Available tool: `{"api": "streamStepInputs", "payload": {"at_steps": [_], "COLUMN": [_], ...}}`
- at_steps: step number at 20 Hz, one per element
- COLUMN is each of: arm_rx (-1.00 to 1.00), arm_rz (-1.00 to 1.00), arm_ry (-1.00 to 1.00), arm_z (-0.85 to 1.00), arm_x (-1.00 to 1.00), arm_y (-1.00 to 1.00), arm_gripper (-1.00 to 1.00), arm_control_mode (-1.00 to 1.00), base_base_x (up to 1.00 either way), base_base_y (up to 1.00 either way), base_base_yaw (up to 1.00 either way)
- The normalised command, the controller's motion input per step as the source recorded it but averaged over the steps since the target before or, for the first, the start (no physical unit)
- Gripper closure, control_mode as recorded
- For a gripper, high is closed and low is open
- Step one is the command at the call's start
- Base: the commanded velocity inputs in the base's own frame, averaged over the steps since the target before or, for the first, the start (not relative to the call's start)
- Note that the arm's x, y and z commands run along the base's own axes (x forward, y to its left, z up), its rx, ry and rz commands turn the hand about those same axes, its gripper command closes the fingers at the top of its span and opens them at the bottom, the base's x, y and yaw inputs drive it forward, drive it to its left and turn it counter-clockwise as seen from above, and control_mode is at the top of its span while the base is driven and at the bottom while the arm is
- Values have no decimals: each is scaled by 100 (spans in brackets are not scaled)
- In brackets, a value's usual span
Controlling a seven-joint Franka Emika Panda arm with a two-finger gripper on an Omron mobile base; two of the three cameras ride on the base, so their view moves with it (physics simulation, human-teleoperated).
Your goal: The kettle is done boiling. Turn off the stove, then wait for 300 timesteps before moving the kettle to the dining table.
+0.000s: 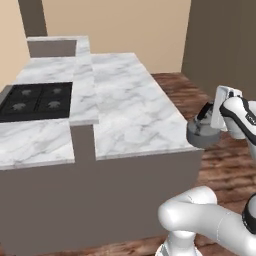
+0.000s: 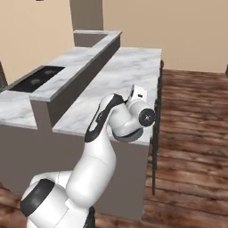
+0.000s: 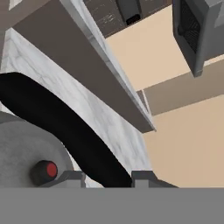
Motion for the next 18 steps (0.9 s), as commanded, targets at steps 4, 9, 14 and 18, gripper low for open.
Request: {"api": "streamStepInputs", "payload": {"at_steps": [4,9,14,18], "arm_rx": [0,0,0,0], "arm_rz": [0,0,0,0], "arm_ry": [0,0,0,0], "arm_z": [0,0,0,0], "arm_x": [0,0,0,0], "arm_y": [0,0,0,0], "arm_gripper": [100,100,100,100], "arm_control_mode": [100,100,100,100], "base_base_x": [30,30,33,25], "base_base_y": [-55,-55,-52,-57], "base_base_yaw": [34,34,35,34]}}
